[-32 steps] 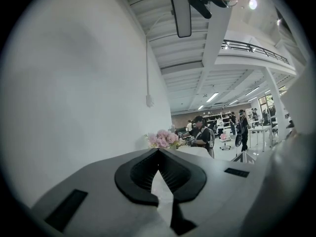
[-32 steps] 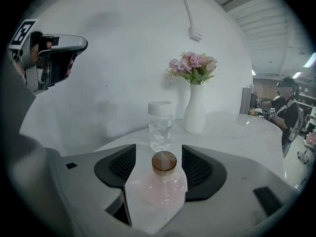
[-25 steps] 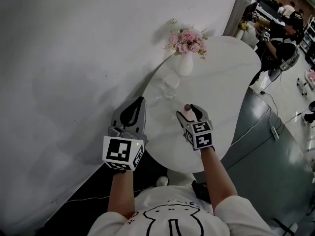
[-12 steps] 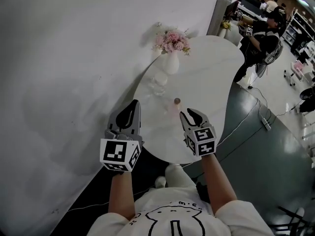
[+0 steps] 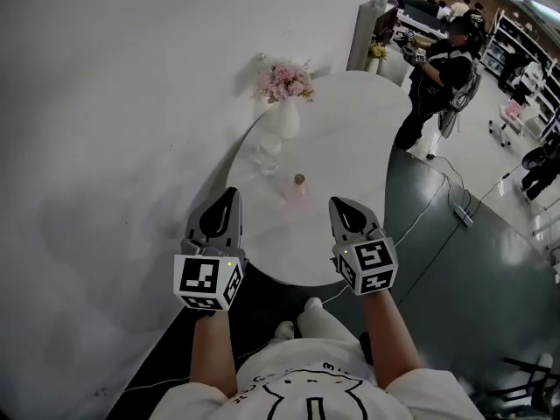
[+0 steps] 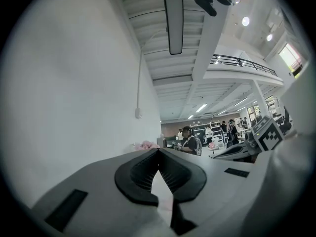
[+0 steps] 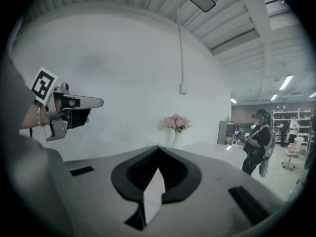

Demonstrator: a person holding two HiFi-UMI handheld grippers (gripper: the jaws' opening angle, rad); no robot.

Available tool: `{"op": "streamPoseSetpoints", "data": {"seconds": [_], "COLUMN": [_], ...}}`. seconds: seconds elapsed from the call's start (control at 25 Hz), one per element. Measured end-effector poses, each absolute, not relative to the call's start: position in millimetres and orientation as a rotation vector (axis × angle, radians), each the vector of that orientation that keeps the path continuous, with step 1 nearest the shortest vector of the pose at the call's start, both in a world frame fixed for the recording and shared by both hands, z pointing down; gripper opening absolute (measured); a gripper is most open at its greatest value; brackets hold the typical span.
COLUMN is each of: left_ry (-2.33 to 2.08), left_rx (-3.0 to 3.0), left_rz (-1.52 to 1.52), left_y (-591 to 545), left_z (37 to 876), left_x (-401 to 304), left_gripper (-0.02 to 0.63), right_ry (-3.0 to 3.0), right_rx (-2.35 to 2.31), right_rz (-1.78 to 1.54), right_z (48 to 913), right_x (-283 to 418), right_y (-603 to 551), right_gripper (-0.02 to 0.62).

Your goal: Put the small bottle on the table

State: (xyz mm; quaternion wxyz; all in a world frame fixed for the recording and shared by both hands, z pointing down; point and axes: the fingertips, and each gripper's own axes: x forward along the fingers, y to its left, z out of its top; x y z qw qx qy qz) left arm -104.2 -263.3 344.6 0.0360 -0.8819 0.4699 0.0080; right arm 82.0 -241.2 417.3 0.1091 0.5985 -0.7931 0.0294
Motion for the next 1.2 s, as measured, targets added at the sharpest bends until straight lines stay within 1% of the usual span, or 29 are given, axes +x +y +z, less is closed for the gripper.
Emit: {"op": "streamPoseSetpoints", "data": {"seconds": [0.36, 0.76, 1.2], "left_ry": [1.459, 1.467, 1.418], "left_rx": [-2.642, -2.533, -2.421], "left_rz": [0.035, 0.042, 0.054], "left_y": [-255.7, -252.1, -229.3], "left_z": [313.2, 269.9, 242.7], "left_x": [-85.8, -73.0, -75.6], "left_gripper": [0.005, 0.005, 0.005], "right_ry": [-2.394, -2.439, -2.417], "right_rx": [1.705, 1.818, 1.882], "right_rz": [-0.123, -0.163, -0.273], "right_z": [361.6, 298.2, 266.1], "right_x": [102.3, 146.7, 157.5], "right_y": [-217.9, -199.2, -187.2], "right_gripper": [-0.003, -0.005, -0.005]}}
